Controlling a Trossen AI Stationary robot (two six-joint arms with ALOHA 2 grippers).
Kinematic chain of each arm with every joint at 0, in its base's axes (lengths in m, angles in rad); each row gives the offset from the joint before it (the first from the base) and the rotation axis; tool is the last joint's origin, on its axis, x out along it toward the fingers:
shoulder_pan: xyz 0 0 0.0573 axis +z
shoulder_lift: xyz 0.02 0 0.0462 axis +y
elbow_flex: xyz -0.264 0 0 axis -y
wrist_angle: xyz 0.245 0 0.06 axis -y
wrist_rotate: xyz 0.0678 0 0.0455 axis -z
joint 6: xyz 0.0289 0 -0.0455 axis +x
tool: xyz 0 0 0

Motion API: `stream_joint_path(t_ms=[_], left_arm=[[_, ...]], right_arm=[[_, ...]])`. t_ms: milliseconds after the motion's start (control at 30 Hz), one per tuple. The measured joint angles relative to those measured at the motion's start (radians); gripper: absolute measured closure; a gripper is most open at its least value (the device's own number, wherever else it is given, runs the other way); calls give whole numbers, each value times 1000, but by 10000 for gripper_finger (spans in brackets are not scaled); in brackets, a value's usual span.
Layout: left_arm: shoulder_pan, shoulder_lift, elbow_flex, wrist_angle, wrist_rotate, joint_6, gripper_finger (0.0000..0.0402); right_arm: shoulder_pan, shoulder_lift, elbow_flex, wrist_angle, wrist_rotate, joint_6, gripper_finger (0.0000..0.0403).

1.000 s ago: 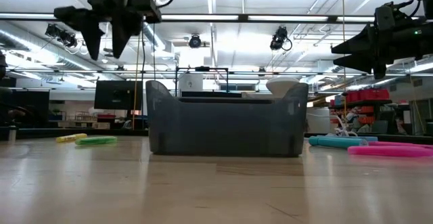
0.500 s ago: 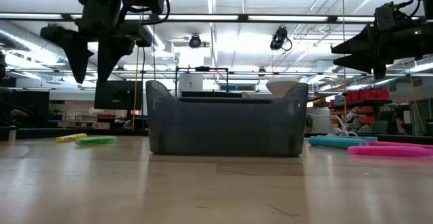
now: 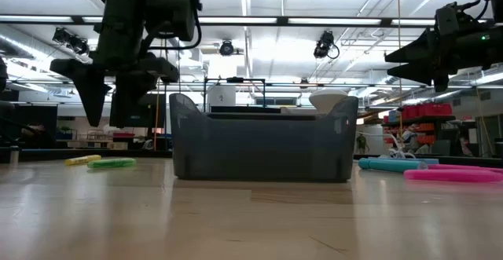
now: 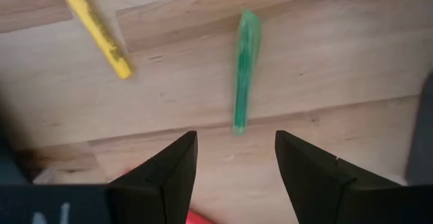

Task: Pick & Place Markers
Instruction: Put the green pen into the black bin

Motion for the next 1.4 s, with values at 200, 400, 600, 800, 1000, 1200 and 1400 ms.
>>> stream_joint_path(t_ms=[200,400,600,800,1000,1200,1400], left_arm=[[0,38,-40,95,-4,1,195],[0,62,-68,145,-17,0,195],[0,94,-69,157,-46,17,195],[-1,121,-69,165,-61,24,195],[-2,147,-69,214,-68,32,195],[-1,157,-69,249,-68,68,195],[-1,157,-69,279,-71,71,195]], right_arm=[[0,0,0,0,0,0,172],[0,0,0,0,0,0,172],[0,0,0,1,0,0,172],[0,0,0,0,-6,0,172],[0,0,0,0,-6,0,172],[0,0,0,0,-5,0,172],[0,0,0,0,-5,0,172]])
